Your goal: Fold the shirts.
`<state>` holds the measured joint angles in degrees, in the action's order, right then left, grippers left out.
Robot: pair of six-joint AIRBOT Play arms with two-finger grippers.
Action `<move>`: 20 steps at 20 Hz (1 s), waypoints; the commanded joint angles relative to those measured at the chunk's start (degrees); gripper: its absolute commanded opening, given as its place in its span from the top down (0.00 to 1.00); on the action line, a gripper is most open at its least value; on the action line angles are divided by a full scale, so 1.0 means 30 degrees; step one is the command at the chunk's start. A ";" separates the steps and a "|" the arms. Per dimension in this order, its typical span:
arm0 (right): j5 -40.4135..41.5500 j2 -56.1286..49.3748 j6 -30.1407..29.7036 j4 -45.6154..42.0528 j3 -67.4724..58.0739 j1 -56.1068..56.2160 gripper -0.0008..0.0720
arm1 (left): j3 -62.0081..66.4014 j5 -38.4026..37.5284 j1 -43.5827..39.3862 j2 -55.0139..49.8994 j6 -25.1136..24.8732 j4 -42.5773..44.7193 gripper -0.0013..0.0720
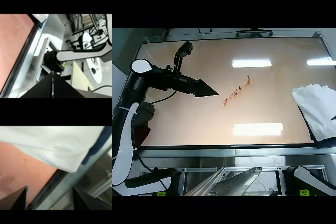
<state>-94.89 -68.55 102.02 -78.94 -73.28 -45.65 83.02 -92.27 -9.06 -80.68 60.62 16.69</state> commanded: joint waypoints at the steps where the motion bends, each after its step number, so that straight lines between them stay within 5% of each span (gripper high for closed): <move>1: 0.0372 -0.0007 -0.0007 0.5282 -0.2987 0.0015 0.75 | 0.0000 0.0277 0.0903 0.0095 0.0036 -0.2397 0.97; 2: 0.1100 0.0058 -0.0022 0.7504 -0.3534 0.0015 0.96 | -0.0007 0.0605 0.1355 0.0321 0.0073 -0.2834 0.97; 5: 0.2572 0.0801 -0.1013 1.1460 -0.3643 0.0678 0.97 | -0.0015 0.1341 0.2011 0.1734 0.0583 -0.1559 0.97; 11: 0.3249 0.3978 -0.4444 0.9377 0.0714 0.6550 0.97 | -0.1370 0.2586 0.0648 0.6543 0.2776 0.4699 0.97; 16: 0.7373 0.9763 -0.5268 0.9391 1.0120 1.1927 0.97 | -0.9158 0.5071 -0.0984 1.1766 0.3468 0.5238 0.96; 20: 0.7970 1.0229 -0.5319 0.9763 1.1256 1.2845 0.97 | -1.2473 0.6652 -0.1056 1.3981 0.3716 0.4962 0.96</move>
<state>-74.26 -40.42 86.87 -50.68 -44.07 -10.31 52.69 -76.20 -11.57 -43.77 70.83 31.29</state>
